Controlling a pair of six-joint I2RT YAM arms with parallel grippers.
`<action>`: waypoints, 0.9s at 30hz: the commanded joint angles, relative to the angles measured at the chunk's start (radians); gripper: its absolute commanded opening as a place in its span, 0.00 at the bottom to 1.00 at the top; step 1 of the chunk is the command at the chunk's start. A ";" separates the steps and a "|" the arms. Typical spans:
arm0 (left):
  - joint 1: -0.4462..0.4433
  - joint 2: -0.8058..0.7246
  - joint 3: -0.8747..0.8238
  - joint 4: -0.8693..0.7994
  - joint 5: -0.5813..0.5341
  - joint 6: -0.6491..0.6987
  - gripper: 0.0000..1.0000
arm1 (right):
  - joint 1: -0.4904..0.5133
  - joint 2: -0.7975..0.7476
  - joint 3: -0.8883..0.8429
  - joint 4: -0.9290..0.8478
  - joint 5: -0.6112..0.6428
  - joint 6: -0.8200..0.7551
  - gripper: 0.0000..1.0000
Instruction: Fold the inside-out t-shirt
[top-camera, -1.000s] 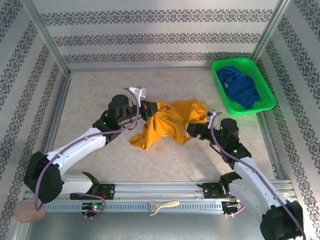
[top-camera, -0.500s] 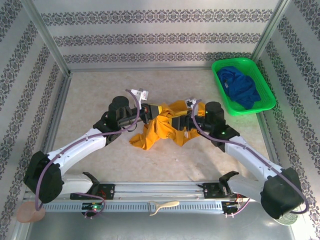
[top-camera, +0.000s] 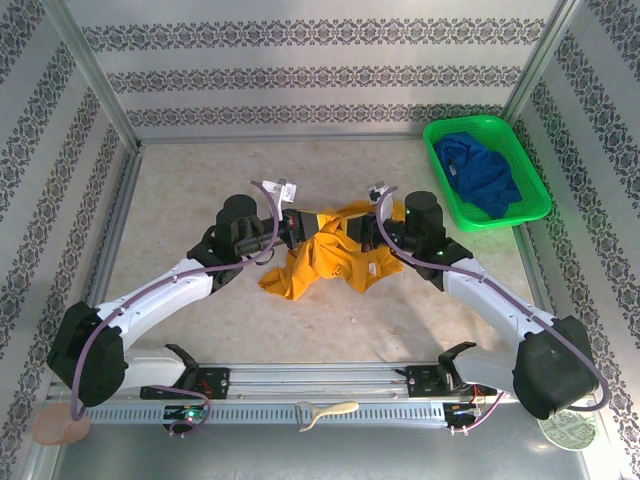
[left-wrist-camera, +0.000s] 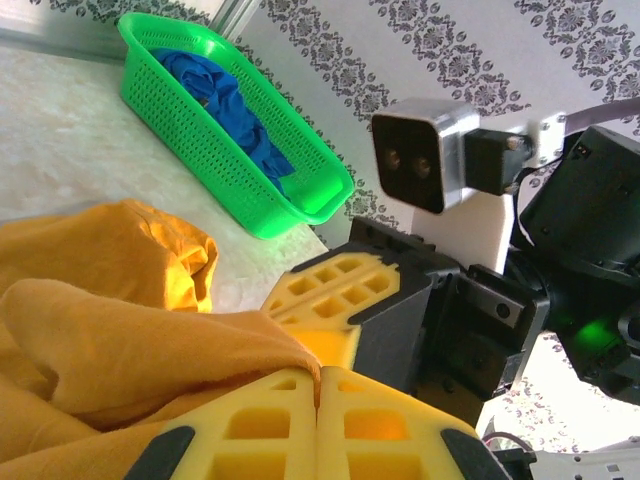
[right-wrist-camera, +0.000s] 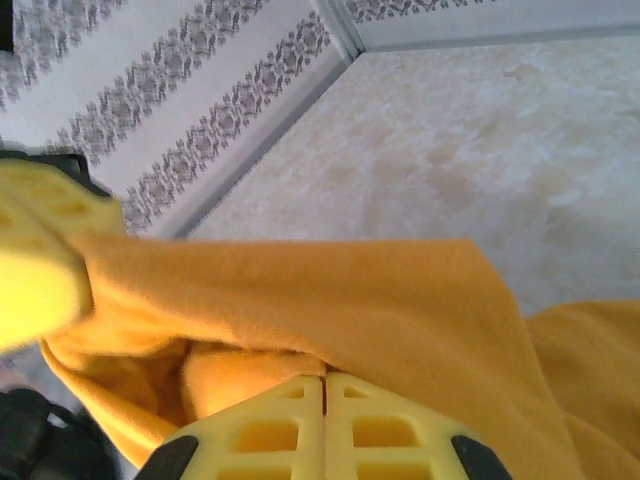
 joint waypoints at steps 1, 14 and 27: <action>0.006 -0.021 -0.013 0.069 0.001 -0.017 0.00 | -0.027 -0.018 0.028 0.027 -0.037 0.008 0.00; 0.014 -0.014 -0.060 0.024 -0.172 -0.030 0.00 | -0.172 -0.288 -0.047 0.035 -0.138 0.162 0.00; 0.015 -0.009 -0.042 0.045 -0.138 -0.058 0.00 | -0.037 -0.286 -0.178 0.033 0.041 0.208 0.63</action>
